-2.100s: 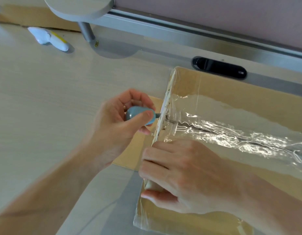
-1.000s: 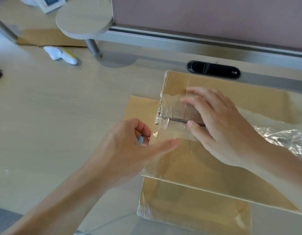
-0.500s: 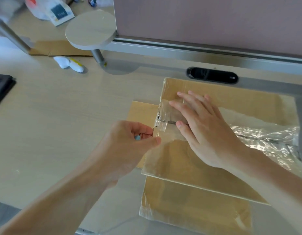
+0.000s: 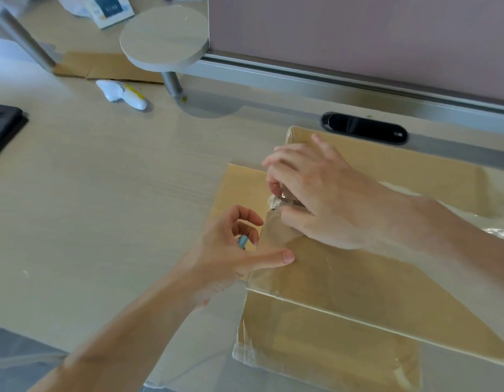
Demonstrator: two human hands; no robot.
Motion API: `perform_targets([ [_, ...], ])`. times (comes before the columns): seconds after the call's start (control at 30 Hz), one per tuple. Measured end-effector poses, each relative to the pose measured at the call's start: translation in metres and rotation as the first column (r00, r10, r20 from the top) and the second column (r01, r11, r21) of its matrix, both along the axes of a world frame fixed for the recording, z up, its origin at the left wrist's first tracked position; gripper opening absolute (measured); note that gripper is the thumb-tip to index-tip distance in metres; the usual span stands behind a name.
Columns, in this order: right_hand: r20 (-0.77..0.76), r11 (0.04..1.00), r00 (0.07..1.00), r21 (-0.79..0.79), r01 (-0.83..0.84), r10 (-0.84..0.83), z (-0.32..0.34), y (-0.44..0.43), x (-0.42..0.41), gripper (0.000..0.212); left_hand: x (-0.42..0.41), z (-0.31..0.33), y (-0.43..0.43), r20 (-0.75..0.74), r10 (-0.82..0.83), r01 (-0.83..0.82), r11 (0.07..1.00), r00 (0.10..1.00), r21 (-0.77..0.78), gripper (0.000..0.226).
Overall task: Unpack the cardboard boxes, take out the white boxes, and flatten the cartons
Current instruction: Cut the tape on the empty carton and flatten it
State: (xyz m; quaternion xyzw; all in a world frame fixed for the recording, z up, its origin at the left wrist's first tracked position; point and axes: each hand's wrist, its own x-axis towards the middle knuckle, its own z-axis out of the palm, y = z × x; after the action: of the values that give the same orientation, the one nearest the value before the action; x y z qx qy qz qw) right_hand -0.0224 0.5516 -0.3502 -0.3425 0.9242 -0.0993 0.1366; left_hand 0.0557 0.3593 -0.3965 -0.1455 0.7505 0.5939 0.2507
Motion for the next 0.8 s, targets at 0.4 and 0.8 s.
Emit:
perform_targets([
  [0.4,0.026,0.994,0.995,0.044,-0.098,0.097,0.002,-0.009,-0.01,0.029,0.011,-0.01,0.004,-0.1,0.087,-0.081,0.995,0.991,0.065,0.057],
  [0.8,-0.126,0.982,0.979,0.12,-0.146,0.161,0.01,-0.001,-0.006,0.047,0.016,-0.02,0.01,-0.184,0.142,-0.12,0.985,0.973,0.127,0.057],
])
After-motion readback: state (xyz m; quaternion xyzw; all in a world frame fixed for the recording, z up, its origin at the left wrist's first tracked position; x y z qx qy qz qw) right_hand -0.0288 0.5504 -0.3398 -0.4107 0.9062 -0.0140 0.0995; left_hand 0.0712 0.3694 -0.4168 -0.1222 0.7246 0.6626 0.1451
